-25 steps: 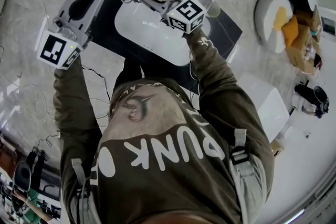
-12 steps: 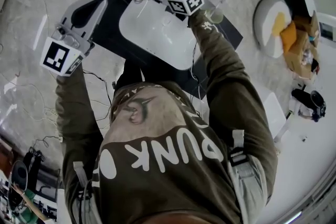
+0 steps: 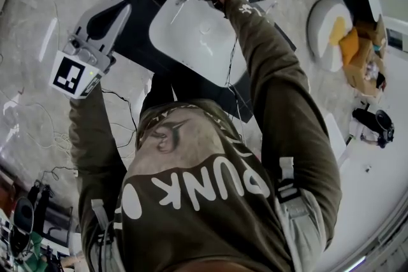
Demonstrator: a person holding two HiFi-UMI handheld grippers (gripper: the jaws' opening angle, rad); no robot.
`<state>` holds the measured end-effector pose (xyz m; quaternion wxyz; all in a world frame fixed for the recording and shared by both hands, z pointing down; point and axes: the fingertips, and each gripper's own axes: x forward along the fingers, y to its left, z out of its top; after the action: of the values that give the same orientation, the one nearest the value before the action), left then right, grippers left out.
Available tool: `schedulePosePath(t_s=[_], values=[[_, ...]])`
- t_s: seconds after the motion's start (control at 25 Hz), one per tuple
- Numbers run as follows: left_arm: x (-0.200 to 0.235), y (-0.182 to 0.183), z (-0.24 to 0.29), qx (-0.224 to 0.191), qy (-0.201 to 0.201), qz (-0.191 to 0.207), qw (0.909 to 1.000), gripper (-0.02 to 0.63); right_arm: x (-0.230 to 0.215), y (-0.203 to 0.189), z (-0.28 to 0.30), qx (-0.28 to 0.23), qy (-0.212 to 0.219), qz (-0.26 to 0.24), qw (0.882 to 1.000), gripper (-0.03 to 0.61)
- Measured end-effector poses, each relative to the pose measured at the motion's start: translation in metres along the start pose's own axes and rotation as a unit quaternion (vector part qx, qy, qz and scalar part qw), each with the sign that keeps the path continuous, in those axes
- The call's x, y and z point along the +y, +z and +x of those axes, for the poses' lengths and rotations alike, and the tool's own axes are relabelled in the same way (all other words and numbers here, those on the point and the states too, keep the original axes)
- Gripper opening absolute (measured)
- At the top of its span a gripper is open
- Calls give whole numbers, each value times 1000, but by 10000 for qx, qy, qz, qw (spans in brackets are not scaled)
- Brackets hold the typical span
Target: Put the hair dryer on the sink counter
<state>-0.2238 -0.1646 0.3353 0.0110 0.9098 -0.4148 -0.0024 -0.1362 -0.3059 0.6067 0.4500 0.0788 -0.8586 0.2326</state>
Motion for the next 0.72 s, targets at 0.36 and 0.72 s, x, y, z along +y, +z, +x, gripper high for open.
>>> schedulePosePath(t_s=[0.36,0.72], values=[[9,0,-8,-35,52,-8,10000,-9,-30,19,44,1670,-225,294,9853,184],[10,-9,-12,106,28,-71,9999,-9,-45,38,74,2127,-668,360,9742,178]])
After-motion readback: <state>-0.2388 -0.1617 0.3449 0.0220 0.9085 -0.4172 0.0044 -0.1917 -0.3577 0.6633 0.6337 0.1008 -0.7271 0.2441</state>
